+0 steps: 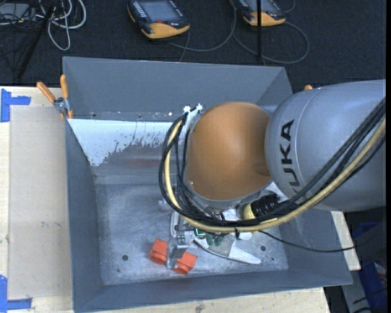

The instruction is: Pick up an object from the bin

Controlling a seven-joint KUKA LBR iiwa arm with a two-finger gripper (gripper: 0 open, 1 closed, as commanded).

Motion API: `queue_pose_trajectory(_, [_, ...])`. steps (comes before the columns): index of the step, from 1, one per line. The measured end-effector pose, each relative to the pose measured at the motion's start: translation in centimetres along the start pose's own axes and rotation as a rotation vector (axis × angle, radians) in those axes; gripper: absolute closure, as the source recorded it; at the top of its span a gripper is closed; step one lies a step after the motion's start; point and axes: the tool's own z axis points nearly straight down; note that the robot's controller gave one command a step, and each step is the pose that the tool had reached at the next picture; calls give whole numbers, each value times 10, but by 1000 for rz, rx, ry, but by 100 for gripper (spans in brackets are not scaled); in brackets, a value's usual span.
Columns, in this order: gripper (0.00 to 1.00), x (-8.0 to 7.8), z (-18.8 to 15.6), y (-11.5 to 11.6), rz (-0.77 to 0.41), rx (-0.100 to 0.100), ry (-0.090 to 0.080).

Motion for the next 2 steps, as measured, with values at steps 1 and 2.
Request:
queue_pose_trajectory(1, [0, -2, -4, -1, 4, -1, -8])
queue_pose_trajectory(2, [0, -1, 73, -22, 34, -3, -12])
